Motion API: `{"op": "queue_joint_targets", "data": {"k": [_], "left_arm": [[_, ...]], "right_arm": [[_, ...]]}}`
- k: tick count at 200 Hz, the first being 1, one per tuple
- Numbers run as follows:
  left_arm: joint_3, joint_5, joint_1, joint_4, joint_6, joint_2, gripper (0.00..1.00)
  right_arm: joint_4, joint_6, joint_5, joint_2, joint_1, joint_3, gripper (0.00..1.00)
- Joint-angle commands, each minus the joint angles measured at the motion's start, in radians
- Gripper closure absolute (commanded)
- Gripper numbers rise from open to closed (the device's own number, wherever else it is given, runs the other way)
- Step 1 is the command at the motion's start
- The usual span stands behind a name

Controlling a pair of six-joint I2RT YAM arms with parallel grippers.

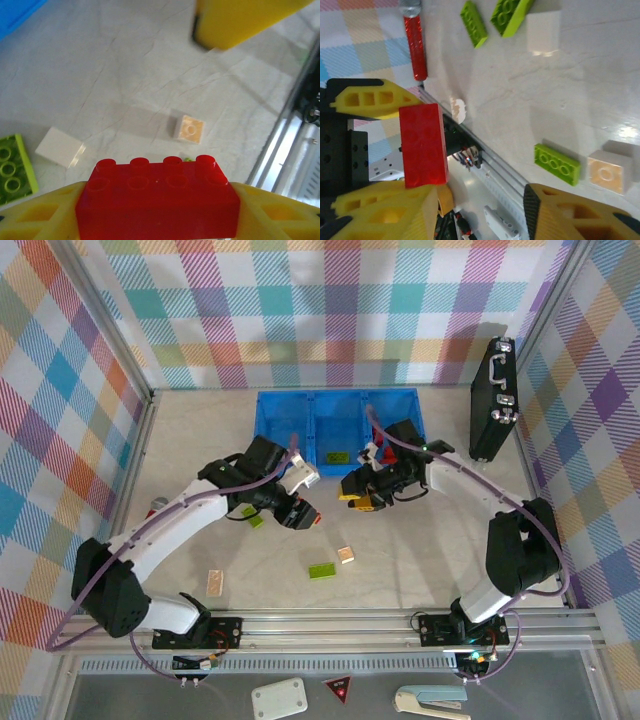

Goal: Sort the legos into containers by color
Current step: Pick up the lego from the bottom-left of the table.

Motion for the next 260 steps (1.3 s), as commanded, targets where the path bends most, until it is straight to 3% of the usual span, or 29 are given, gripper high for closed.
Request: {"op": "queue_joint_targets", "data": {"k": [1, 67, 163, 200, 260], "left_arm": [[-0.027, 0.096, -0.017, 0.041, 0.107, -0.087, 0.47], [-0.029, 0.139, -0.023, -0.007, 0.201, -0.091, 0.49], [-0.029, 0.135, -0.029, -0.019, 0.209, -0.04, 0.48], [-0.032, 0.069, -0.029, -0.013, 0.201, -0.032, 0.48], [-0.034, 0.047, -0.029, -0.011, 0.199, -0.018, 0.48]], "right_arm": [[0.085, 0.066, -0.078, -0.027, 0.043, -0.019, 0.46], [0.152, 0.149, -0.099, -0.022, 0.149, -0.008, 0.34], [0.173, 0.197, -0.083, 0.012, 0.23, 0.031, 0.34], [0.054, 0.173, 0.073, -0.007, 0.23, 0.059, 0.35], [0.233, 0.287, 0.002, -0.058, 0.231, -0.017, 0.36]]}}
